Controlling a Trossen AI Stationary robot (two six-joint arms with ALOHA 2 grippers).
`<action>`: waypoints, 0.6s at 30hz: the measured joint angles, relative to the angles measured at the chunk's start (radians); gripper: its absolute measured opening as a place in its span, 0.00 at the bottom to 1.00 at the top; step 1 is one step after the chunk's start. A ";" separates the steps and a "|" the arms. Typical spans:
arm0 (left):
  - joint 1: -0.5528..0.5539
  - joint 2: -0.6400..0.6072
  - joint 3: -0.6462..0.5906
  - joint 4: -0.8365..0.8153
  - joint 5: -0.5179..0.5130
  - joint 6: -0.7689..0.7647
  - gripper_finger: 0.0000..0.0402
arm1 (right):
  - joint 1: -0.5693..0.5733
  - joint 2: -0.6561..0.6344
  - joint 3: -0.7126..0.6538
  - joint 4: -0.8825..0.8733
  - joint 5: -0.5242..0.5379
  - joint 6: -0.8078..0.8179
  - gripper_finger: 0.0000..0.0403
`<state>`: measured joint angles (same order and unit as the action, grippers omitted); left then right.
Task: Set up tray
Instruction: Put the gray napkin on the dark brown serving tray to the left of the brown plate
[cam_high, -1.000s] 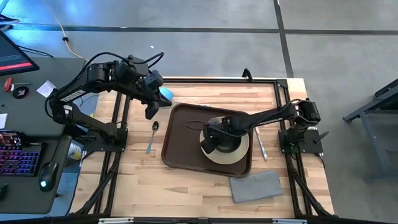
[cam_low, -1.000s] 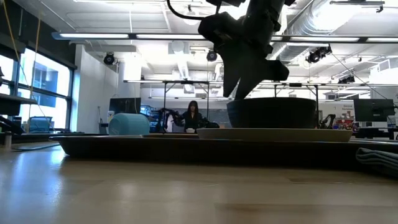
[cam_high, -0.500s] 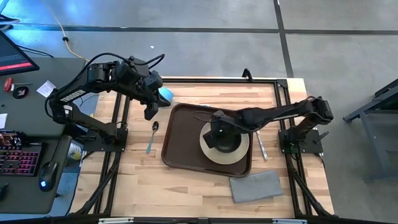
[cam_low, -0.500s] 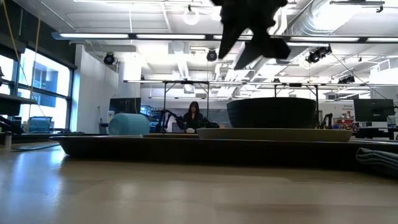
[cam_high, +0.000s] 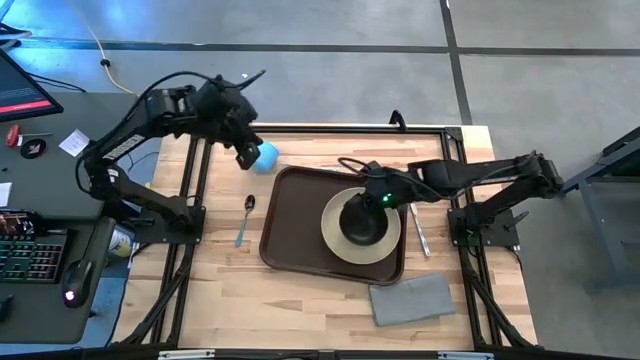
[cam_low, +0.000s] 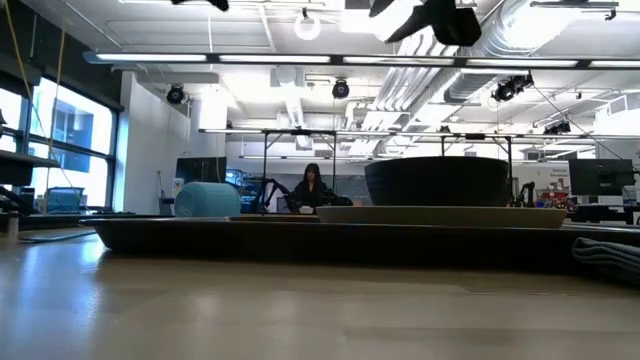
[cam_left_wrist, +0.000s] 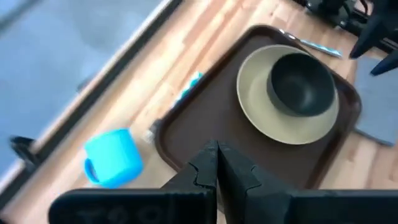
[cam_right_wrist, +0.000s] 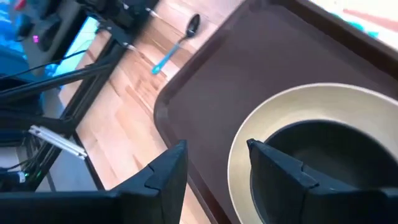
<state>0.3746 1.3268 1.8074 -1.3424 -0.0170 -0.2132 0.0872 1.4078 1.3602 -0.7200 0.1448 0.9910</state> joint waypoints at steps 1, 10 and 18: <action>0.018 0.011 0.000 -0.009 0.023 0.000 0.12 | 0.000 -0.010 0.000 -0.001 -0.001 -0.008 0.40; 0.051 0.117 -0.001 -0.037 0.052 0.007 0.43 | -0.009 -0.100 0.000 -0.173 0.007 -0.083 0.38; 0.034 0.208 -0.001 -0.058 0.151 -0.002 0.61 | -0.008 -0.157 0.000 -0.457 -0.053 -0.076 0.38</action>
<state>0.4087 1.5346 1.8065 -1.4002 0.1341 -0.2151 0.0789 1.2508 1.3602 -1.1775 0.0923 0.9150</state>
